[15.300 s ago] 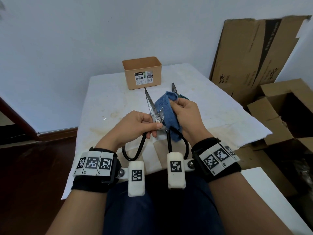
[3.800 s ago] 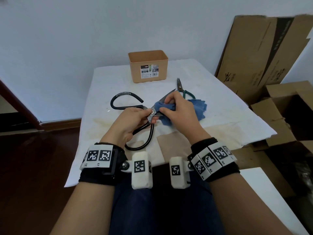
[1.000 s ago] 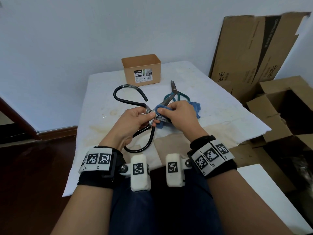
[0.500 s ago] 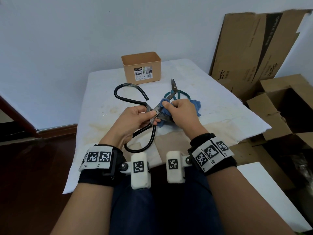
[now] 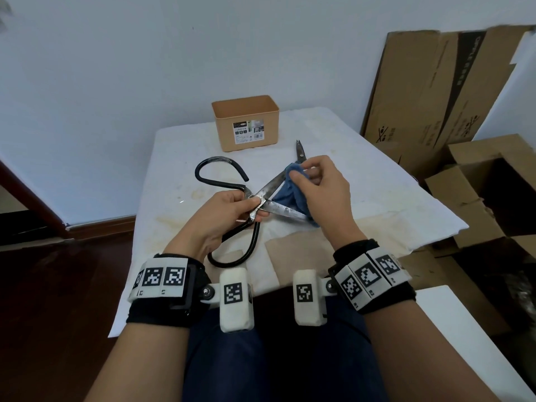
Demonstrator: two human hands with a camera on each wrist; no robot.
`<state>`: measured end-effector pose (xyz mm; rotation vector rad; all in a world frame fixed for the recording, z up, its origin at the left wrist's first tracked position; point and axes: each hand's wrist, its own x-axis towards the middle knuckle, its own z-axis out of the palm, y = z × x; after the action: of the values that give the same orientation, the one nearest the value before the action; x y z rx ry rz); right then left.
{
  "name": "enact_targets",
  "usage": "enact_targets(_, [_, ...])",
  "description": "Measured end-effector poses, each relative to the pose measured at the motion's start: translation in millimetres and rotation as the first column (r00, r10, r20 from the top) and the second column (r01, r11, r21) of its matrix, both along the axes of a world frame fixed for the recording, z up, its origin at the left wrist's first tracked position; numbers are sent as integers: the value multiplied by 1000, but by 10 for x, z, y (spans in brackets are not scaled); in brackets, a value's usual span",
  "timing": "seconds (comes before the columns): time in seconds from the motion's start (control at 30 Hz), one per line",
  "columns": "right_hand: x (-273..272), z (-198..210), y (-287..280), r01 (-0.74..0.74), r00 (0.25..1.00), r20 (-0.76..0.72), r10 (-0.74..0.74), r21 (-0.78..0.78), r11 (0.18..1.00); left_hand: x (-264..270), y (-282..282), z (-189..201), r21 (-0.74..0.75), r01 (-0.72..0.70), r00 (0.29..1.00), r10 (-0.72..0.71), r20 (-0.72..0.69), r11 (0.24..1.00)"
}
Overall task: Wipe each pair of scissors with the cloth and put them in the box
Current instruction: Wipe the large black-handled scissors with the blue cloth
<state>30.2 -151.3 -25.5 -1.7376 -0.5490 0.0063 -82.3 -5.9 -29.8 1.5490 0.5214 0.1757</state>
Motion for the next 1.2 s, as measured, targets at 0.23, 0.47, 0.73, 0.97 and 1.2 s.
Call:
enact_targets(0.23, [-93, -62, 164, -90, 968, 209, 138, -224, 970, 57, -68, 19, 0, 4, 1000, -4, 24, 1000])
enact_targets(0.47, [-92, -94, 173, -123, 959, 213, 187, -279, 952, 74, -52, -34, 47, 0, 1000, -2, 26, 999])
enact_targets(0.73, [-76, -174, 213, -68, 962, 244, 120, -210, 975, 89, -88, -35, 101, 2, 996, -10, 88, 995])
enact_targets(0.97, [-47, -80, 175, -16, 959, 280, 54, -138, 990, 65, -82, 27, 96, 35, 993, -45, 109, 995])
enact_targets(1.2, [13, -33, 180, 18, 951, 307, 25, -137, 990, 32, -62, 4, 75, 24, 993, -33, 116, 997])
